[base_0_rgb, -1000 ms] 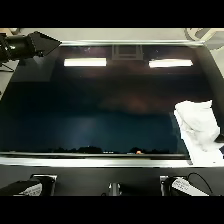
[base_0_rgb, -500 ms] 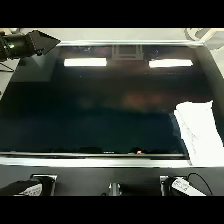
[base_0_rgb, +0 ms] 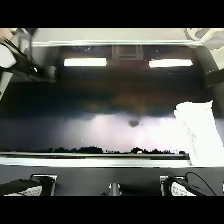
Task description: Fold the shirts.
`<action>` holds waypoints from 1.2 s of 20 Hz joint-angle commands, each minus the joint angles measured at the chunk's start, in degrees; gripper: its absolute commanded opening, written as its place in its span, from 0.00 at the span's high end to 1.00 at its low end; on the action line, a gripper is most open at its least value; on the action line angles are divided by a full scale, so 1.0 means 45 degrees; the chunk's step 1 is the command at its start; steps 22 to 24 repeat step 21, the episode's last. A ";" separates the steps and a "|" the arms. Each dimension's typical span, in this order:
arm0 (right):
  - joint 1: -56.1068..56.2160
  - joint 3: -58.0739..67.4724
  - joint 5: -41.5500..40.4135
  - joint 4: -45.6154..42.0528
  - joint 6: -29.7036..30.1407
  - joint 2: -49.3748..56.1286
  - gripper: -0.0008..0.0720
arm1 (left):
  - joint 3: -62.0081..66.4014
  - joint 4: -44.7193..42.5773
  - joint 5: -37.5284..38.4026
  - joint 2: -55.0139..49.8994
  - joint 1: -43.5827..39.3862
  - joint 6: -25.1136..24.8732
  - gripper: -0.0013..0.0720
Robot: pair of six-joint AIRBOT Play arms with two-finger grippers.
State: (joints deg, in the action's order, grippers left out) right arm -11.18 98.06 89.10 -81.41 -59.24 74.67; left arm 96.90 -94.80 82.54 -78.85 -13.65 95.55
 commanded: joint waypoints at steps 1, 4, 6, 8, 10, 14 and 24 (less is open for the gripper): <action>0.1749 -0.1875 0.2171 -0.0024 -0.0253 0.0505 0.09 | -0.2487 -0.0486 0.0797 0.0573 -0.0146 0.0787 0.00; 0.1724 -0.2725 0.1700 0.0087 -0.0257 0.0364 0.09 | -0.3711 -0.0500 -0.0447 0.1472 -0.0136 0.0777 0.00; 0.1724 -0.2720 0.1826 0.0078 -0.0253 0.0359 0.09 | -0.3696 -0.0500 -0.0457 0.1443 -0.0136 0.0777 0.00; 0.1724 -0.2720 0.1821 0.0039 -0.0253 0.0364 0.09 | -0.3701 -0.0495 -0.0457 0.1413 -0.0136 0.0782 0.00; 0.1724 -0.2720 0.1831 0.0044 -0.0253 0.0364 0.09 | -0.3701 -0.0495 -0.0457 0.1413 -0.0136 0.0782 0.00; 0.1724 -0.2720 0.1826 0.0039 -0.0253 0.0364 0.09 | -0.3701 -0.0495 -0.0457 0.1413 -0.0136 0.0782 0.00; 0.1724 -0.2720 0.1831 0.0039 -0.0253 0.0359 0.09 | -0.3701 -0.0495 -0.0457 0.1413 -0.0136 0.0782 0.00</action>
